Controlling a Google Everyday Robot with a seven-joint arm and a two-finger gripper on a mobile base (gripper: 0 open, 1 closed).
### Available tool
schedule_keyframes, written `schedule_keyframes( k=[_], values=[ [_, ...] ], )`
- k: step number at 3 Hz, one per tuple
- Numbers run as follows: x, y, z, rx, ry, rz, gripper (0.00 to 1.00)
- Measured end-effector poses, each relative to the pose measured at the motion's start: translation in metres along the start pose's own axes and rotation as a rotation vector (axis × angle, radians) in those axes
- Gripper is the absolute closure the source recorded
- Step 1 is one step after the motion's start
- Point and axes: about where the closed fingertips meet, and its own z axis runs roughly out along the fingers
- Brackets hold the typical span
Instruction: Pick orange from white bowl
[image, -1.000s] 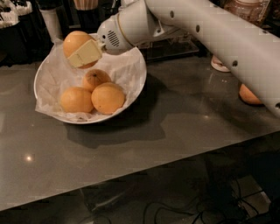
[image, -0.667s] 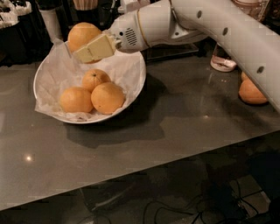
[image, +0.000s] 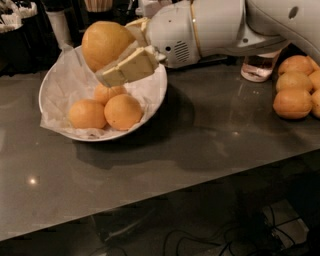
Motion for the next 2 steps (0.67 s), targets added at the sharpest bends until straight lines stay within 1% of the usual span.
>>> schedule_keyframes(
  k=[1, 2],
  values=[
    [-0.009, 0.033, -0.019, 0.042, 0.036, -0.141, 1.00],
    [-0.007, 0.051, -0.033, 0.055, 0.054, -0.191, 1.00]
  ],
)
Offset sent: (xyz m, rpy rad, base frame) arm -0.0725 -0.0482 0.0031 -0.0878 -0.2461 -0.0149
